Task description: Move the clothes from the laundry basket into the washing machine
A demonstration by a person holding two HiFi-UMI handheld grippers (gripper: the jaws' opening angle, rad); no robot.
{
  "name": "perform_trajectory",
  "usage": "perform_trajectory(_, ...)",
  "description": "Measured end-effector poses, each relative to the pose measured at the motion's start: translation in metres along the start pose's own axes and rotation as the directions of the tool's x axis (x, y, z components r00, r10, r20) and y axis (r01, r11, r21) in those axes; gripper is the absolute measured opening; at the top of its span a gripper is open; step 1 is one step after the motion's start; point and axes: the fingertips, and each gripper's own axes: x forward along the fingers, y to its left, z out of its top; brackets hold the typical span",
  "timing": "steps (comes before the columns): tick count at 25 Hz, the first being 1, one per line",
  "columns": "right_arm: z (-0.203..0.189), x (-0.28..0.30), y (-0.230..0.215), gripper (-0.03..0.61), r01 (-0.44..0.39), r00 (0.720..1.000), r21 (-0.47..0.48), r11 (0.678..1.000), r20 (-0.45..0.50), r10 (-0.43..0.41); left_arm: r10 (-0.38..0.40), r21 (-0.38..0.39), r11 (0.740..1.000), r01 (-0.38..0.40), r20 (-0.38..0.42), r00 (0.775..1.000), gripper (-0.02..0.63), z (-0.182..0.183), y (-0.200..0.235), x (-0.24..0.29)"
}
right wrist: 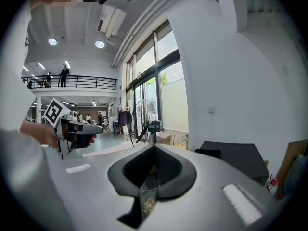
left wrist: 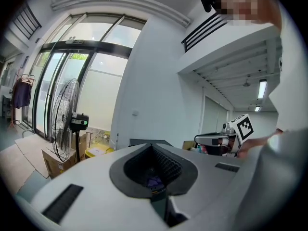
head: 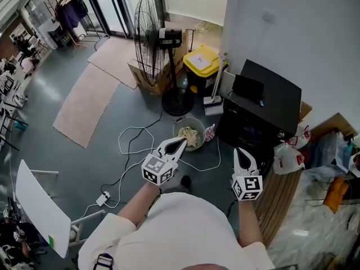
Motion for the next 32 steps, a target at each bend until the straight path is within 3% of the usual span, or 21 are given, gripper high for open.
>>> perform_trajectory(10, 0.012, 0.076, -0.016, 0.011, 0.063, 0.998, 0.004, 0.998, -0.011, -0.063, -0.062, 0.008, 0.998, 0.062, -0.027, 0.998, 0.006, 0.013, 0.072, 0.051)
perform_trajectory(19, 0.013, 0.113, -0.022, 0.011, 0.051, 0.998, 0.019, 0.999, -0.032, -0.051, -0.078, 0.002, 0.997, 0.079, -0.029, 0.996, 0.006, 0.017, 0.096, 0.08)
perform_trajectory(28, 0.019, 0.134, -0.046, 0.011, -0.009, 0.999, -0.002, 1.0, -0.046, 0.009, -0.026, 0.012, 1.0, 0.027, -0.03, 0.999, 0.006, 0.017, 0.093, 0.1)
perform_trajectory(32, 0.018, 0.139, -0.059, 0.011, -0.064, 0.996, -0.006, 0.998, -0.057, 0.064, 0.027, -0.017, 0.999, -0.027, -0.02, 0.999, 0.006, 0.017, 0.088, 0.111)
